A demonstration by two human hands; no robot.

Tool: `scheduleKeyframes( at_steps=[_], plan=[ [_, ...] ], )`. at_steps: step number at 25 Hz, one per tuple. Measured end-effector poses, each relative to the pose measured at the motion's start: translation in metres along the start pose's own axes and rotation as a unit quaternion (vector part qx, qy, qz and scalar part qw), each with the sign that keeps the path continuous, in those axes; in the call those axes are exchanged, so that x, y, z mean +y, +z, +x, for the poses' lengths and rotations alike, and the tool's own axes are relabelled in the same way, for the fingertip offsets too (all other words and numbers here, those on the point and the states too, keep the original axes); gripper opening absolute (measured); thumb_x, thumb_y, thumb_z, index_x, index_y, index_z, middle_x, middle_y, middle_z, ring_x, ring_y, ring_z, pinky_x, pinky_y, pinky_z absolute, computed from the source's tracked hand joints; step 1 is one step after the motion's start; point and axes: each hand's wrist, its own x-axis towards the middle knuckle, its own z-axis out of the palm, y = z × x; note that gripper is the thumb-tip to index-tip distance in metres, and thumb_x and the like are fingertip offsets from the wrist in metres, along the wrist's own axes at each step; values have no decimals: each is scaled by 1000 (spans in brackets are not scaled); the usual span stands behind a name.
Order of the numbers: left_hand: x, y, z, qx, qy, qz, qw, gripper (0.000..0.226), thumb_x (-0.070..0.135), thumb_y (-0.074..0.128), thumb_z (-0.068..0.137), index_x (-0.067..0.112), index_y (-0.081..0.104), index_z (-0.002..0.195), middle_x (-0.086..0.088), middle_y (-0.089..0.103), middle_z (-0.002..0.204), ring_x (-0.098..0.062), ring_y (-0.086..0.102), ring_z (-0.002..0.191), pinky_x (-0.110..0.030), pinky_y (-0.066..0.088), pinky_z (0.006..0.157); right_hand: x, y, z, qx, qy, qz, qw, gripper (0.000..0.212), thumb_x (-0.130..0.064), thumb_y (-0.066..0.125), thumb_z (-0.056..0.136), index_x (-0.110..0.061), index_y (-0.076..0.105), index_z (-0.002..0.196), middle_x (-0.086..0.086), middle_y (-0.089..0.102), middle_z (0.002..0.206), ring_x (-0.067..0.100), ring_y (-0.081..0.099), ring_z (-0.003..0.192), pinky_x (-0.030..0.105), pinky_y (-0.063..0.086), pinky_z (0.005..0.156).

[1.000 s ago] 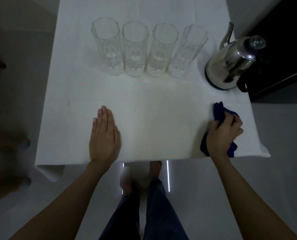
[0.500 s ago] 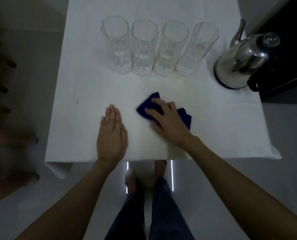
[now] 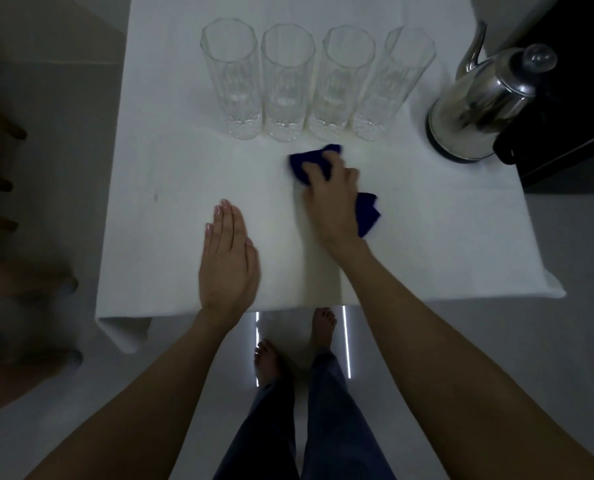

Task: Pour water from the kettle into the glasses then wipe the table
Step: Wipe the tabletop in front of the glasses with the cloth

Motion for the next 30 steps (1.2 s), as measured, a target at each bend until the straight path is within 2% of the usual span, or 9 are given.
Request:
scheduleKeyframes(
  at_steps=[4, 8, 10, 12, 14, 16, 20, 26, 30],
  plan=[
    [-3, -1, 0, -9, 6, 4, 1000, 56, 16, 27, 98, -7, 21, 150, -21, 20, 159, -30, 18, 149, -39, 8, 122, 6, -11, -78, -68, -235, 19, 969, 39, -15, 49, 87, -3, 70, 118, 30, 57, 136, 49, 52, 96, 51, 48, 79],
    [-2, -1, 0, -20, 11, 2, 1000, 57, 16, 28, 98, -7, 20, 150, -23, 19, 159, -32, 17, 149, -43, 10, 122, 80, -48, -136, -106, -304, 8, 947, 35, -18, 56, 91, -10, 68, 123, 21, 54, 143, 36, 44, 106, 45, 42, 90],
    [-1, -2, 1, -27, 2, 11, 1000, 58, 15, 29, 97, -9, 21, 149, -26, 20, 157, -36, 19, 148, -45, 12, 121, 103, -61, -138, -82, -220, 31, 972, 35, -15, 59, 91, -14, 62, 126, 18, 51, 144, 38, 47, 107, 42, 42, 91],
    [6, -8, 1, -49, 0, 2, 999, 59, 16, 26, 95, -10, 22, 148, -28, 21, 156, -39, 20, 147, -47, 14, 121, 104, -76, -129, -22, -39, 93, 995, 38, -3, 63, 89, -12, 65, 126, 19, 54, 140, 37, 50, 111, 40, 41, 94],
    [22, -14, 1, -64, 34, -17, 997, 62, 17, 20, 92, -10, 21, 148, -27, 21, 157, -38, 19, 147, -44, 11, 122, 100, -99, -113, 55, 146, 181, 971, 40, 4, 62, 89, -9, 67, 126, 16, 54, 137, 31, 49, 116, 39, 43, 99],
    [52, -17, 6, -68, 86, -45, 993, 61, 16, 20, 93, -7, 20, 150, -23, 18, 159, -33, 15, 148, -34, 1, 122, 109, -127, -94, 125, 234, 220, 939, 36, 2, 60, 91, -9, 67, 125, 13, 53, 133, 29, 51, 118, 32, 41, 100],
    [143, -9, 33, -90, 166, -98, 977, 56, 15, 25, 99, -1, 17, 152, -15, 11, 161, -23, 5, 150, -32, -2, 122, 152, -166, -63, 171, 287, 181, 925, 35, -1, 61, 90, -10, 69, 123, 11, 52, 137, 25, 46, 117, 28, 37, 99],
    [242, 35, 53, -175, 218, -93, 956, 64, 36, 7, 98, 1, 11, 152, -15, 5, 162, -25, 2, 151, -30, -9, 118, 207, -143, -56, 31, 272, 159, 949, 36, -13, 61, 99, -8, 63, 134, 16, 42, 151, 37, 39, 129, 23, 24, 100],
    [265, 60, 51, -218, 192, -77, 954, 72, 45, 0, 93, 3, 7, 152, -12, 1, 162, -22, -1, 151, -28, -11, 117, 228, -141, -78, 67, 237, 148, 958, 41, -26, 40, 105, -9, 58, 138, 15, 52, 145, 34, 47, 124, 42, 39, 104]
  ],
)
